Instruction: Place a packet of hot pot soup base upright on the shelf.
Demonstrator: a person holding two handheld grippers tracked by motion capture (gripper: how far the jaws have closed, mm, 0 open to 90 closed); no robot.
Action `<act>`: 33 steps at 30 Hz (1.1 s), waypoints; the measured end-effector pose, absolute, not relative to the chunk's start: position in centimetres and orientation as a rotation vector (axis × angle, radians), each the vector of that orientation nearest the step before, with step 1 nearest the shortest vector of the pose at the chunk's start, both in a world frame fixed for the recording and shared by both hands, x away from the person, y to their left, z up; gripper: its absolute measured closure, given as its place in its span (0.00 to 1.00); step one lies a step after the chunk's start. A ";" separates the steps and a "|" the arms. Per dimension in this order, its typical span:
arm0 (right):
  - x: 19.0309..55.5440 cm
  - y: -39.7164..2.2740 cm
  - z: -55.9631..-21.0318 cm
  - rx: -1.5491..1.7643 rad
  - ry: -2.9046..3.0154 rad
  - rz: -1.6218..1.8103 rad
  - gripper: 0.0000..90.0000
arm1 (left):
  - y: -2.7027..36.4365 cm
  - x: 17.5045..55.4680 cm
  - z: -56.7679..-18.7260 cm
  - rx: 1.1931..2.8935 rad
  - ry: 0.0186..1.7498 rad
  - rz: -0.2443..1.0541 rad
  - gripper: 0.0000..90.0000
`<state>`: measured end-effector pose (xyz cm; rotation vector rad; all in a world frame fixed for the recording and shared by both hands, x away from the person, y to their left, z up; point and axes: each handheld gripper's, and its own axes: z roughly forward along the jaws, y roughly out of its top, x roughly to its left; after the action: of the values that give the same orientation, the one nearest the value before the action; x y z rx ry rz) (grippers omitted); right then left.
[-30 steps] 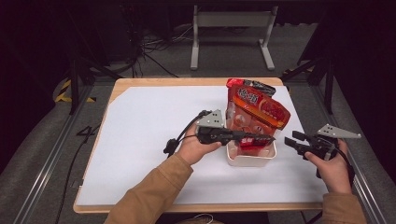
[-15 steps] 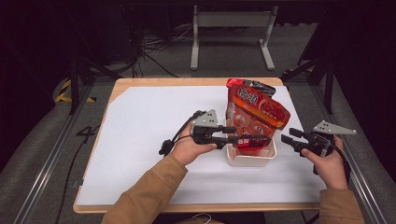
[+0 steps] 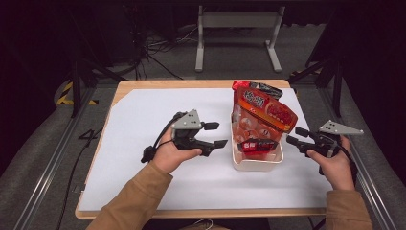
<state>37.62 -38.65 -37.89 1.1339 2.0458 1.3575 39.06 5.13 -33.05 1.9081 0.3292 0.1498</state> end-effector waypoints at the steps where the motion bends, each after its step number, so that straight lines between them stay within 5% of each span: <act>1: 37.6 -38.7 -37.9 1.129 2.044 1.358 0.47 | 5.6 38.9 -32.9 1.907 0.344 0.158 0.39; 33: 36.6 -38.9 -38.0 1.057 2.021 1.389 0.39 | 19.3 38.0 -36.5 1.878 0.666 0.368 0.20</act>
<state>36.58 -38.90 -37.99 1.0571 2.0209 1.3889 37.97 19.34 -36.50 1.8783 0.6661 0.3683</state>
